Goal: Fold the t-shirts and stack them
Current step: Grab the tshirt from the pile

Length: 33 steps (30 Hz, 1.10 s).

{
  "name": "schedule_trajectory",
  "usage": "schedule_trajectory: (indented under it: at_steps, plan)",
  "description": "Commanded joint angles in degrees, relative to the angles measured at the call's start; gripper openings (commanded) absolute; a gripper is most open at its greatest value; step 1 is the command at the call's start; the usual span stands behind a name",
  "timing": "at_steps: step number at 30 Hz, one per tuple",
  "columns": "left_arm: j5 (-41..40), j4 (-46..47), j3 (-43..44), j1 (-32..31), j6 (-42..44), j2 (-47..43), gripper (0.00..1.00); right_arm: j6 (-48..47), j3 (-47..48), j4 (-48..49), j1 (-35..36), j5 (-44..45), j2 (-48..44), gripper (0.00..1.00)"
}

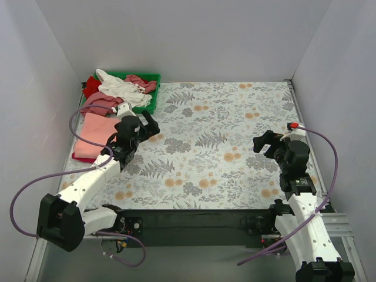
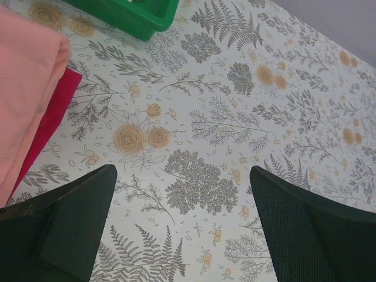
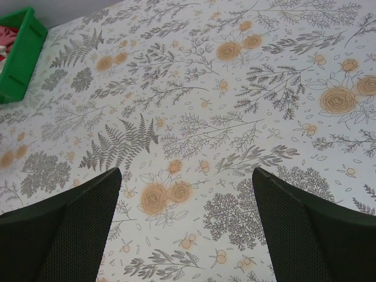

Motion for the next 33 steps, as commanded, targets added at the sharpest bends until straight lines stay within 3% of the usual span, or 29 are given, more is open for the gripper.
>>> schedule_trajectory:
  at_steps: [1, 3, 5, 9, 16, 19, 22, 25, 26, 29, 33]
  plan:
    - [-4.8, 0.2, 4.4, 1.4, 0.1, 1.6, 0.96, 0.6, 0.3, 2.3, -0.2, -1.0, 0.2, 0.98]
    - [-3.9, 0.6, 7.3, 5.8, 1.0, 4.6, 0.97, 0.2, 0.8, 2.4, -0.3, -1.1, 1.1, 0.98]
    - [0.7, 0.2, 13.0, 13.8, 0.0, 11.1, 0.97, -0.3, 1.5, 2.4, -0.2, -1.2, 1.7, 0.98]
    - [2.5, 0.4, 24.5, 22.6, -0.1, 25.7, 0.96, -1.8, 1.7, 2.4, -0.2, -0.7, 2.5, 0.98]
    - [1.5, -5.4, 50.3, 30.2, 2.7, 50.3, 0.94, -3.4, 2.3, 2.3, -0.2, 1.5, 5.1, 0.98]
    - [-0.3, -11.4, 60.2, 31.9, 3.4, 58.0, 0.86, -3.9, 2.5, 2.4, -0.3, 4.0, 6.6, 0.98]
    - [-1.0, -11.7, 64.8, 32.3, 6.0, 62.7, 0.76, -4.0, 2.9, 2.5, -0.3, 4.7, 7.8, 0.98]
    - [-2.2, -13.7, 67.7, 32.3, 6.5, 65.4, 0.53, -3.9, 3.2, 2.4, -0.3, 5.0, 9.0, 0.98]
    - [-2.9, -13.9, 67.4, 32.3, 6.3, 65.4, 0.39, -3.9, 3.1, 2.4, -0.2, 5.2, 9.3, 0.98]
    - [-3.8, -13.8, 65.8, 32.4, 5.6, 64.6, 0.21, -3.9, 3.1, 2.3, -0.3, 5.6, 10.2, 0.98]
    - [-3.7, -13.3, 64.1, 32.5, 5.4, 62.4, 0.20, -3.9, 3.2, 2.4, -0.3, 5.1, 10.7, 0.98]
